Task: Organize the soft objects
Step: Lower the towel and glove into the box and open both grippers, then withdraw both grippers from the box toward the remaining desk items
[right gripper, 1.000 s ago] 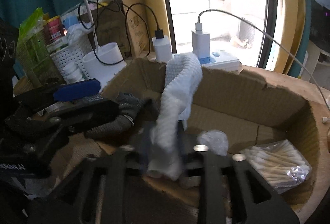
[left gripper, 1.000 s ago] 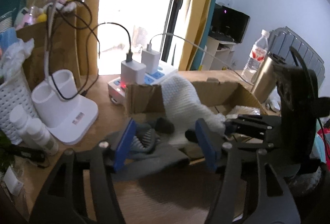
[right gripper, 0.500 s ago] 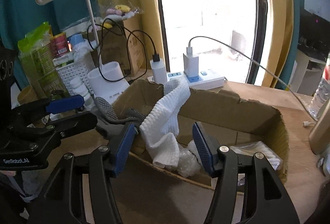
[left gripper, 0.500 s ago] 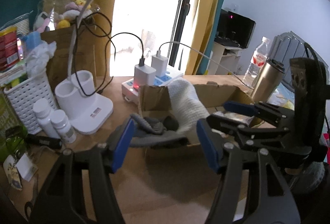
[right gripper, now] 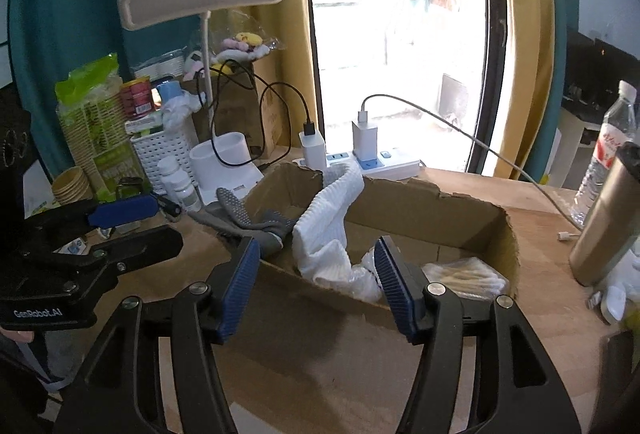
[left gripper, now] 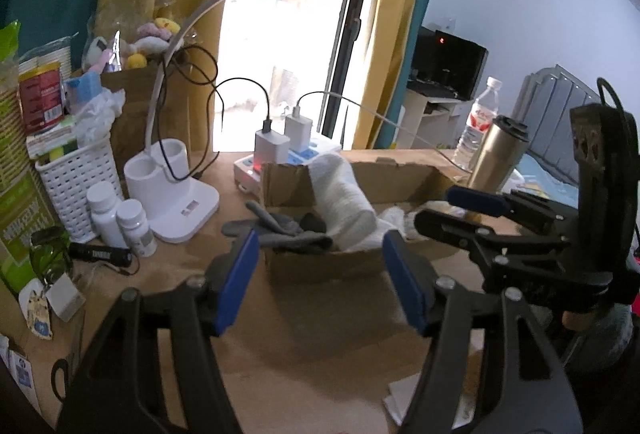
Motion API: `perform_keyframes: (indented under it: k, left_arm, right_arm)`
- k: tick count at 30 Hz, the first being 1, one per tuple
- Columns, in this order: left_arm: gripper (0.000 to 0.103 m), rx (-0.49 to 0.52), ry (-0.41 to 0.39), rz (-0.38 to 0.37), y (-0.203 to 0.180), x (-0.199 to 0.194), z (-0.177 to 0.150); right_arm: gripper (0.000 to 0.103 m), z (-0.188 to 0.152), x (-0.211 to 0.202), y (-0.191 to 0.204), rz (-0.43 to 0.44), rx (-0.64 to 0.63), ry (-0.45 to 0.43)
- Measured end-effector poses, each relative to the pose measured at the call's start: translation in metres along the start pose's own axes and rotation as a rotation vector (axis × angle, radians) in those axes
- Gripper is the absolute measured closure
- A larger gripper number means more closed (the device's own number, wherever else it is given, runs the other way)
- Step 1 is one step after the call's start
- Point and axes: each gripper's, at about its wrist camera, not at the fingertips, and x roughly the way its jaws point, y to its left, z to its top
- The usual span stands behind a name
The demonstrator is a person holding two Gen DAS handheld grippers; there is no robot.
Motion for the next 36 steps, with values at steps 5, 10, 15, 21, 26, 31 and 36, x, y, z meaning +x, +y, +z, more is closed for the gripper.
perform_keyframes:
  k: [5, 10, 15, 21, 26, 31, 36]
  left_arm:
    - [0.028, 0.001, -0.017, -0.008, -0.006, -0.014, -0.005]
    - [0.027, 0.009, -0.027, -0.012, -0.012, -0.027, -0.010]
    - [0.026, 0.012, -0.035, -0.014, -0.017, -0.040, -0.016]
    - [0.026, 0.013, -0.040, -0.019, -0.023, -0.051, -0.023]
    - [0.020, 0.011, -0.040, -0.026, -0.027, -0.060, -0.031]
    - [0.017, 0.012, -0.029, -0.033, -0.030, -0.065, -0.041]
    - [0.017, 0.017, -0.018, -0.037, -0.036, -0.068, -0.051]
  right_arm:
    - [0.034, -0.005, -0.018, 0.005, -0.015, -0.005, -0.011]
    - [0.033, -0.010, -0.034, 0.009, -0.028, -0.006, -0.023]
    - [0.033, -0.015, -0.048, 0.015, -0.033, -0.012, -0.034]
    - [0.032, -0.024, -0.065, 0.022, -0.043, -0.015, -0.041]
    - [0.032, -0.036, -0.078, 0.024, -0.054, -0.010, -0.040]
    - [0.032, -0.051, -0.085, 0.023, -0.066, 0.004, -0.025]
    - [0.032, -0.063, -0.092, 0.020, -0.075, 0.019, -0.015]
